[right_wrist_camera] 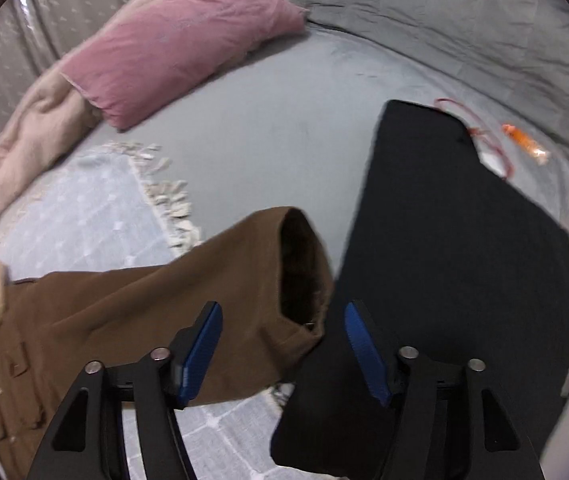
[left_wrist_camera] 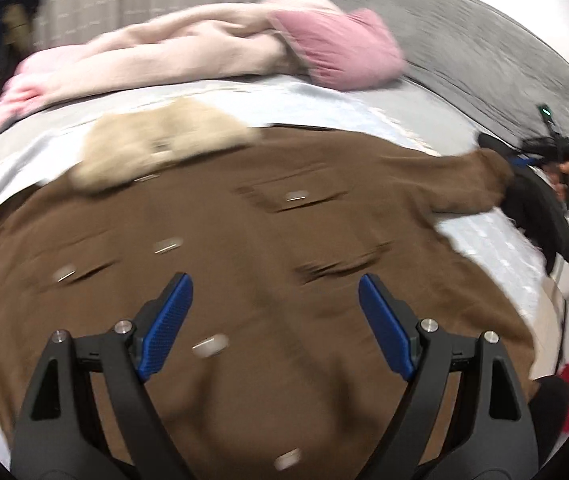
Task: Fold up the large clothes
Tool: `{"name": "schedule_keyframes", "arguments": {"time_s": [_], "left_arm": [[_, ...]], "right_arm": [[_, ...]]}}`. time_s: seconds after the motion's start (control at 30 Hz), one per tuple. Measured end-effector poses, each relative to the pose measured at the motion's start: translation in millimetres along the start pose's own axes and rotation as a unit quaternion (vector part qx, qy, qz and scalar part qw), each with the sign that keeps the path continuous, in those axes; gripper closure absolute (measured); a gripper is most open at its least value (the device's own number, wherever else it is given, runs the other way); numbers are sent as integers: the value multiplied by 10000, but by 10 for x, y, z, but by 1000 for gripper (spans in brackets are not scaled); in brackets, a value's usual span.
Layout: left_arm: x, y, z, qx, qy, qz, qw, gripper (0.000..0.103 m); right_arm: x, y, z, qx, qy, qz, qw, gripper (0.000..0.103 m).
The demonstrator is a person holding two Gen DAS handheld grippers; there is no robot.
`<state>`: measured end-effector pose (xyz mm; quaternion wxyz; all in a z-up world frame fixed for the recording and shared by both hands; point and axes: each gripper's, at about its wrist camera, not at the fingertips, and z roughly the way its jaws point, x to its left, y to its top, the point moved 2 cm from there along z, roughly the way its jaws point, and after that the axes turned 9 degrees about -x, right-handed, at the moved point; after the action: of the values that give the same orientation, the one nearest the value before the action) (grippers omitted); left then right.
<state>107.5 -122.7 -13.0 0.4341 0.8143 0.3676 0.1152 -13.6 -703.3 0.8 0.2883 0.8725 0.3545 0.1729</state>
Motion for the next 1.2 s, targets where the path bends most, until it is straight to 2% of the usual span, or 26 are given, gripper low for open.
{"name": "schedule_keyframes", "arguments": {"time_s": [0.03, 0.1, 0.13, 0.17, 0.2, 0.27, 0.33, 0.4, 0.5, 0.57, 0.6, 0.7, 0.77, 0.83, 0.93, 1.0, 1.1, 1.2], "left_arm": [[-149, 79, 95, 27, -137, 114, 9998, 18], [-445, 218, 279, 29, -295, 344, 9990, 18], [-592, 275, 373, 35, -382, 429, 9983, 18], [-749, 332, 473, 58, -480, 511, 9975, 18], [-877, 368, 526, 62, -545, 583, 9968, 18], [-1104, 458, 617, 33, -638, 766, 9950, 18], [-1312, 586, 700, -65, -652, 1041, 9924, 18], [-1484, 724, 799, -212, -700, 1138, 9908, 18], [-1703, 858, 1142, -66, -901, 927, 9916, 18], [-1866, 848, 1403, 134, -965, 873, 9914, 18], [-1973, 810, 1549, 259, -980, 929, 9905, 20], [-2228, 663, 1847, 551, -943, 1185, 9869, 24], [-2338, 607, 1962, 578, -960, 1258, 9857, 25], [-2368, 585, 2023, 568, -1090, 1144, 9858, 25], [-2369, 572, 2122, 616, -1372, 872, 9848, 25], [-2372, 562, 2190, 635, -1455, 834, 9838, 25], [-2367, 516, 2267, 730, -1609, 781, 9812, 25], [-2362, 445, 2305, 839, -1799, 797, 9768, 25]], "right_arm": [[42, -16, 16, -46, 100, -97, 9999, 47], [118, -11, 143, -5, 4, -333, 9994, 47], [139, -22, 257, 141, -60, -372, 9992, 56], [144, -36, 346, 346, -13, -350, 9988, 89], [164, -47, 423, 545, 77, -320, 9980, 102], [222, 3, 313, 375, 353, -441, 9977, 101], [245, 65, -8, 79, 720, -712, 9948, 101], [141, 37, -233, 15, 823, -768, 9936, 101], [-108, -194, -307, 460, 721, -814, 9930, 100], [-234, -468, -171, 1132, 695, -985, 9862, 97], [-293, -532, -176, 1157, 797, -965, 9854, 97], [-448, -444, -329, 1029, 1064, -555, 9874, 84], [-507, -298, -395, 881, 1121, -357, 9891, 57], [-512, -92, -414, 677, 1242, -137, 9899, 52], [-407, 239, -225, 565, 1343, 149, 9892, 52], [-326, 368, 5, 670, 1213, 174, 9902, 52], [-252, 516, 516, 1117, 765, 242, 9905, 52], [-191, 527, 925, 1458, 381, 103, 9885, 52]]}}
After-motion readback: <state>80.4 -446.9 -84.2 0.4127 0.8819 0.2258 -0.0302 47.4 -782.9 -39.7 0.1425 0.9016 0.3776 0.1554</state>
